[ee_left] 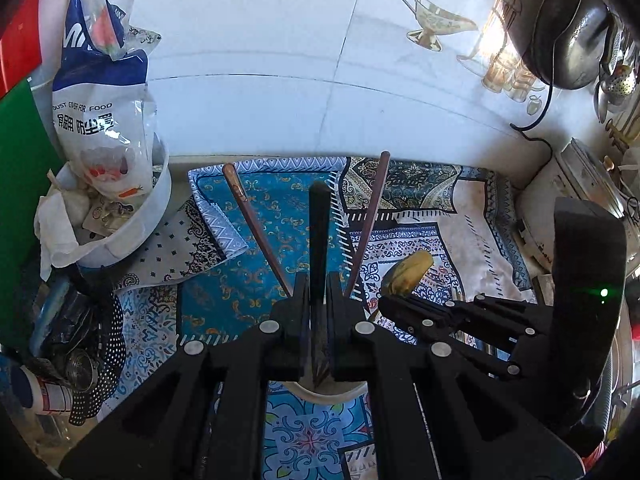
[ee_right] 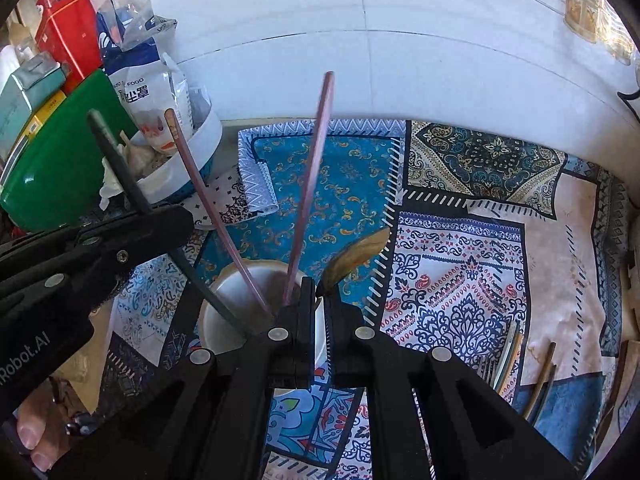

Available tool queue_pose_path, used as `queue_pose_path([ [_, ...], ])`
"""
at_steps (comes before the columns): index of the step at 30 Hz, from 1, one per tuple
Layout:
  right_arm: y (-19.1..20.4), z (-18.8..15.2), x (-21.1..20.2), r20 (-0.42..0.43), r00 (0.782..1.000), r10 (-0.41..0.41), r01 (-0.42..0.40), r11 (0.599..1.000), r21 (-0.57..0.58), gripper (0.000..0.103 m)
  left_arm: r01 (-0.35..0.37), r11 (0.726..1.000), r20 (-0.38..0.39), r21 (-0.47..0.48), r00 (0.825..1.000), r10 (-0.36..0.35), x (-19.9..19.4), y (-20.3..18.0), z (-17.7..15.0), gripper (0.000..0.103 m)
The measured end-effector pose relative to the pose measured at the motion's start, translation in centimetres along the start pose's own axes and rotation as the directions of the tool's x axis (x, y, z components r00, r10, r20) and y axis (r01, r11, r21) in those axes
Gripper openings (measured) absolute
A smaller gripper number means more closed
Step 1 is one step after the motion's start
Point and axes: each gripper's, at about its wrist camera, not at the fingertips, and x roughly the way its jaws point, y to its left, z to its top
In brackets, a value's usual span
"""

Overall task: Organize utensils
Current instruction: 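Carry the chopstick and gold spoon to the white cup and release both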

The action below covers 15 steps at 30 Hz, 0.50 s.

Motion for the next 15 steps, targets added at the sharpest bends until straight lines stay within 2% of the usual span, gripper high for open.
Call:
queue_pose_path([
  [6, -0.3, 0.2, -0.7, -0.006, 1.000, 0.026, -0.026, 1.000, -0.017, 0.009, -0.020, 1.000, 0.011, -0.019, 1.000, 0.020, -0.6, -0.1, 0.2, 0.005],
  [9, -0.5, 0.2, -1.5, 0.006, 0.999, 0.037, -0.037, 0.999, -0.024, 0.014, -0.027, 0.999, 0.021, -0.028, 0.999, 0.028, -1.2, -0.2, 0.3, 0.007],
  [12, -0.8, 0.3, -2.6, 0.024, 0.999, 0.042, -0.041, 0.998, -0.037, 0.014, -0.036, 0.999, 0.039, -0.030, 0.999, 0.037, -2.0, -0.6, 0.4, 0.007],
  [15, -1.3, 0.1, -3.9, 0.052, 0.998, 0.033, -0.030, 0.998, -0.047, 0.015, -0.041, 0.999, 0.064, -0.033, 0.997, 0.043, -3.0, -1.2, 0.5, 0.012],
])
